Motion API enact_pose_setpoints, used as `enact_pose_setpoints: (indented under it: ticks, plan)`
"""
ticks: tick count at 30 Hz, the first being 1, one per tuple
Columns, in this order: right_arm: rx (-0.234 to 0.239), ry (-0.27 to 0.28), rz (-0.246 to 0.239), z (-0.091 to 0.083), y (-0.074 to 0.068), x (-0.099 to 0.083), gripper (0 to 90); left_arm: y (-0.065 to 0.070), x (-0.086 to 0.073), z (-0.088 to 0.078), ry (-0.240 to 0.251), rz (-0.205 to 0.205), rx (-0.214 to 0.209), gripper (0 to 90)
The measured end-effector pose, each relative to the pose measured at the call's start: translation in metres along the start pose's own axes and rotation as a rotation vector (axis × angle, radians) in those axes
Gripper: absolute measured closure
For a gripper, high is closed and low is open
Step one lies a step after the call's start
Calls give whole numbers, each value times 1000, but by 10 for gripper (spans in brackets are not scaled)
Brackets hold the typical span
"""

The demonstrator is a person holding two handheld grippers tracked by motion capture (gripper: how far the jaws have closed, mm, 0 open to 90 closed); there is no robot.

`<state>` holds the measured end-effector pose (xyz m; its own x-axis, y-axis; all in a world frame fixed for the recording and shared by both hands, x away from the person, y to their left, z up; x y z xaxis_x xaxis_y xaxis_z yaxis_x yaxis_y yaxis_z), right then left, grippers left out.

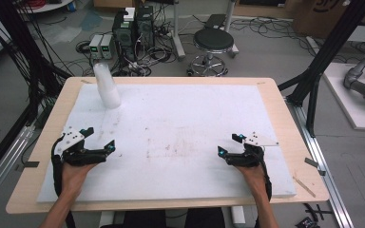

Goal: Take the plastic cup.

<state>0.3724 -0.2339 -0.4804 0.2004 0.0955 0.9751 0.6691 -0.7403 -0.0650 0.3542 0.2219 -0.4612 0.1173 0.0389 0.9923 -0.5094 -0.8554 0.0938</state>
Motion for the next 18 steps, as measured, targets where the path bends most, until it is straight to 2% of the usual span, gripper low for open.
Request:
enact_pose_setpoints:
  ticks: [3,4,5,7,8,9,11,12,14,15,18]
  plan:
    - [-1,2,4,0,0,0,166,-7,23,4,12,-6,7,19]
    - [-1,2,4,0,0,0,166,-7,23,4,12,-6,7,19]
    - [-2,6,3,-1,0,0,166,-10,36,6,26,-8,11,19]
    - [-3,3,5,0,0,0,166,-14,49,9,40,-14,15,19]
    - [-3,2,4,0,0,0,165,-14,49,9,40,-14,15,19]
    - [-3,2,4,0,0,0,165,-16,56,10,46,-19,15,19]
    - [-4,0,4,0,0,0,166,-21,73,16,48,-16,22,19]
    - [-4,1,6,0,0,0,166,-21,73,16,48,-16,22,19]
    - [-3,1,7,0,0,0,166,-25,89,24,48,-9,21,19]
    - [-3,0,8,0,1,0,166,-25,89,24,48,-9,21,18]
    - [-3,-1,8,0,1,0,166,-30,103,32,41,6,23,19]
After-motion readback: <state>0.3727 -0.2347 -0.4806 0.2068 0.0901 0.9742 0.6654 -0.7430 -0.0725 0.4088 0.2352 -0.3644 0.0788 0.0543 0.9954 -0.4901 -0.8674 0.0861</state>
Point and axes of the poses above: each handheld gripper's, and its own axes: z roughly forward along the jaws, x roughly out of its top, y roughly to its right, the point moved 7 cm from there along z, roughly forward along the jaws, and after that the axes turned 10 degrees about y, right-handed, at the moved point
